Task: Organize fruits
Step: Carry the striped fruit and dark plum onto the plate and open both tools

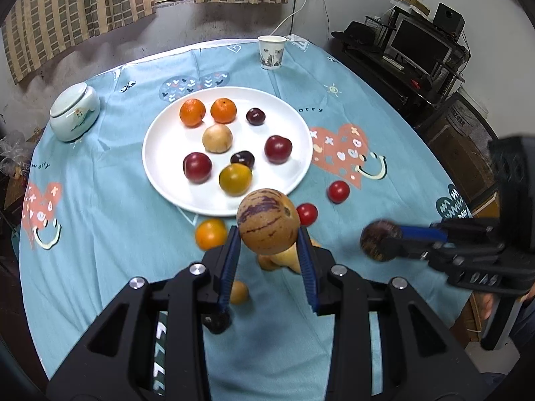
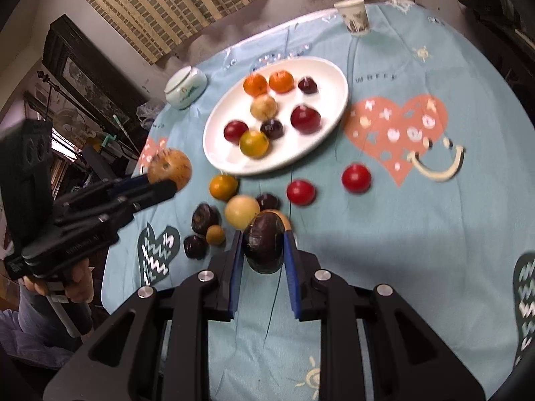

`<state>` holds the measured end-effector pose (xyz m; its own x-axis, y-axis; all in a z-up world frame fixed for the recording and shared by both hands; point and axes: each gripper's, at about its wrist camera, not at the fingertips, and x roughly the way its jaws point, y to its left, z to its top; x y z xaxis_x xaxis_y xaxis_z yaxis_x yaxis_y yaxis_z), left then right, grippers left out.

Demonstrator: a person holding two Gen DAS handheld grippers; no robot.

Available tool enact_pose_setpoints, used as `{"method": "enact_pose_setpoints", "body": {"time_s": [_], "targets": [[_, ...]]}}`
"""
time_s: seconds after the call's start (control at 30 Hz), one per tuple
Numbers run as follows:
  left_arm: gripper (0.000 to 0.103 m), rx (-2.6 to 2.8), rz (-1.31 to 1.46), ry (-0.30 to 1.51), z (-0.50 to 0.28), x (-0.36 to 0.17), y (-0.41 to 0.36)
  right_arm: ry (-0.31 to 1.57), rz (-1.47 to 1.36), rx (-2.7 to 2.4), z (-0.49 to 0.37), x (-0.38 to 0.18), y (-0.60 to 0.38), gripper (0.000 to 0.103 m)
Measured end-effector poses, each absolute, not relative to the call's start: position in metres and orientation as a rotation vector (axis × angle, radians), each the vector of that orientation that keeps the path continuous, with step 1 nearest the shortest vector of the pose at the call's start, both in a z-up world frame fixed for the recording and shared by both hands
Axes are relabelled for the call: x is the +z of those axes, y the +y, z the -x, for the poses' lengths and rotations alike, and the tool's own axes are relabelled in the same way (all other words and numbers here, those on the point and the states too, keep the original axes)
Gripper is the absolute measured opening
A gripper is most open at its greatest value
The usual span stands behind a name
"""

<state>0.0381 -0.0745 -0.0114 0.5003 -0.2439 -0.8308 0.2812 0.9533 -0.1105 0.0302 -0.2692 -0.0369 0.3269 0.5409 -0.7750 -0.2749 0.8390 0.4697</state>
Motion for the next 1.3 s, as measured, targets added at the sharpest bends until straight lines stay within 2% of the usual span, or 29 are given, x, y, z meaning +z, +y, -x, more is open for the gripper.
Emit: {"method": "enact_pose_setpoints", "body": {"time_s": [0.27, 0.63, 1.1, 1.3], "targets": [[0.035, -0.288, -0.032, 0.965, -0.066, 0.000, -0.064, 1.011, -0.232, 0.558, -0.072, 0.001, -0.267, 0.023], [0.035, -0.184, 0.048, 0.904, -0.095, 0.021, -0.015, 0.975, -0.260, 0.547, -0.111, 0.006, -0.279, 0.023], [0.035, -0.184, 0.037, 1.040, -0.174, -0.034, -0.046, 1.057, -0.228, 0.568, -0.193, -0.039, -0.218, 0.024], [0.036, -0.170, 0.051, 1.078, -0.191, -0.054, -0.045, 1.109, -0.175, 0.574, -0.217, -0.059, -0.202, 0.027]]}}
